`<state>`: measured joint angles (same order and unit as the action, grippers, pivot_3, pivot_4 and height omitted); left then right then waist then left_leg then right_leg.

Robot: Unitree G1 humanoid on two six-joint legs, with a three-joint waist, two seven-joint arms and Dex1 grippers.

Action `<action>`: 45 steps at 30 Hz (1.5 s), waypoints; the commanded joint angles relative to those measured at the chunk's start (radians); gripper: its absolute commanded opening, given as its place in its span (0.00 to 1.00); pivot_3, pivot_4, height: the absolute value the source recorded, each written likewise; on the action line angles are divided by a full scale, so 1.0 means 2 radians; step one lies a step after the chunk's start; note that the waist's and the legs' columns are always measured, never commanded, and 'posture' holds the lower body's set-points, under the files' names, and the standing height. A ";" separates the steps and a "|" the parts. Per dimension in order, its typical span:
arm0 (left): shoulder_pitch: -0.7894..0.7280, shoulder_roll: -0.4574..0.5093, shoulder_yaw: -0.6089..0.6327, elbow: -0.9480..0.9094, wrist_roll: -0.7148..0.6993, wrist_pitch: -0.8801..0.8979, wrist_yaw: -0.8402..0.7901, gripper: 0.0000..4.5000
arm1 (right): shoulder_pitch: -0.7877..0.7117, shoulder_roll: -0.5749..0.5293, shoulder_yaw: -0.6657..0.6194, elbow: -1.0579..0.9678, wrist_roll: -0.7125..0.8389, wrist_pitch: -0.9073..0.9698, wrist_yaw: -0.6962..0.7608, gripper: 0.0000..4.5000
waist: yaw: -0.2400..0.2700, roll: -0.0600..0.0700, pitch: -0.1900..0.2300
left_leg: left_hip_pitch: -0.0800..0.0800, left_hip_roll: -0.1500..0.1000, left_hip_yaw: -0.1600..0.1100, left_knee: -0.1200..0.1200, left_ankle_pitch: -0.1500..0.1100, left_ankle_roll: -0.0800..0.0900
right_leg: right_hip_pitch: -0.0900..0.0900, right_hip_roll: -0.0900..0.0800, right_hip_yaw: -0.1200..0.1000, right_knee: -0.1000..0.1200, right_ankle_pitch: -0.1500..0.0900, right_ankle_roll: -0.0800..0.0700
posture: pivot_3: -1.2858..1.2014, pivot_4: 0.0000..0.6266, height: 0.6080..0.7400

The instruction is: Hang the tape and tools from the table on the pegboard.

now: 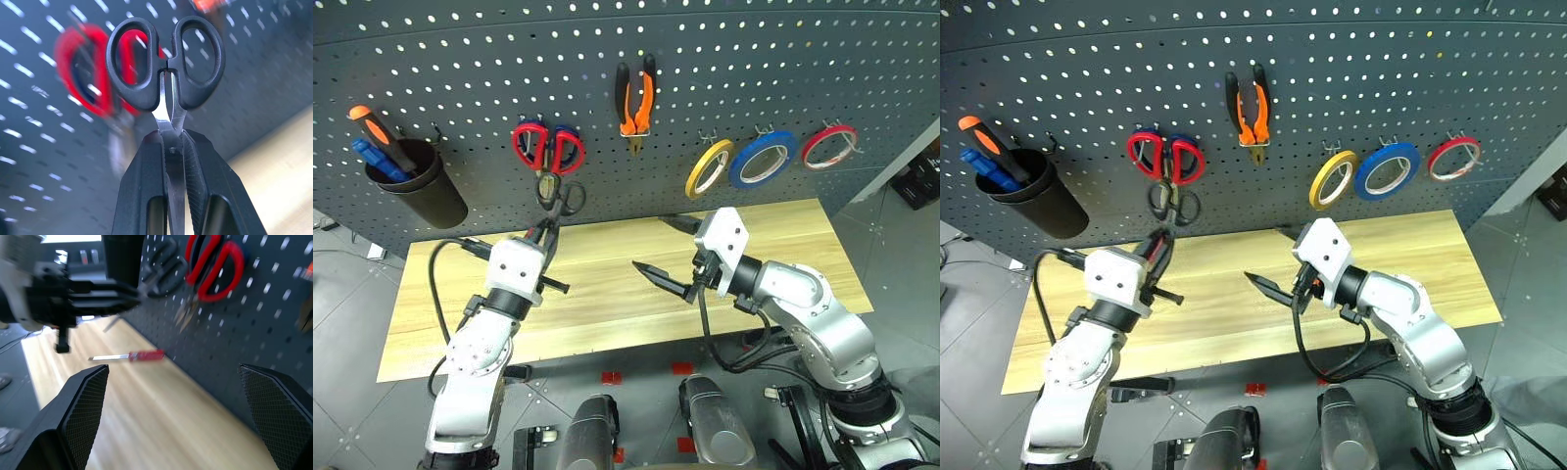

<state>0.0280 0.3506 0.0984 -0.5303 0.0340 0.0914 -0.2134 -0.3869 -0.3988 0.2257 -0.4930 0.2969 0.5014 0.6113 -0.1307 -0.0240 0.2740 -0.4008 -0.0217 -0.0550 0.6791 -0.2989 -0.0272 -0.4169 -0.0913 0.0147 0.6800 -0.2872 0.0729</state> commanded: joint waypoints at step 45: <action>-0.111 0.094 0.085 0.282 -0.088 0.161 -0.106 0.84 | -0.082 0.060 0.043 0.026 0.002 0.151 -0.042 1.00 | 0.009 -0.001 -0.001 | 0.000 0.000 0.000 0.000 0.001 -0.002 | -0.001 0.000 0.000 0.001 0.000 0.000 | 0.45 0.43 1.00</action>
<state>-0.1669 0.5123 0.2547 -0.0042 -0.1192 0.4448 -0.3854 -0.5280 -0.2969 0.2948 -0.3979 0.3033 0.7775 0.5501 -0.1120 -0.0254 0.2727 -0.4013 -0.0215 -0.0559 0.6798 -0.2965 -0.0315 -0.4192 -0.0906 0.0136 0.6816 -0.2871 0.0729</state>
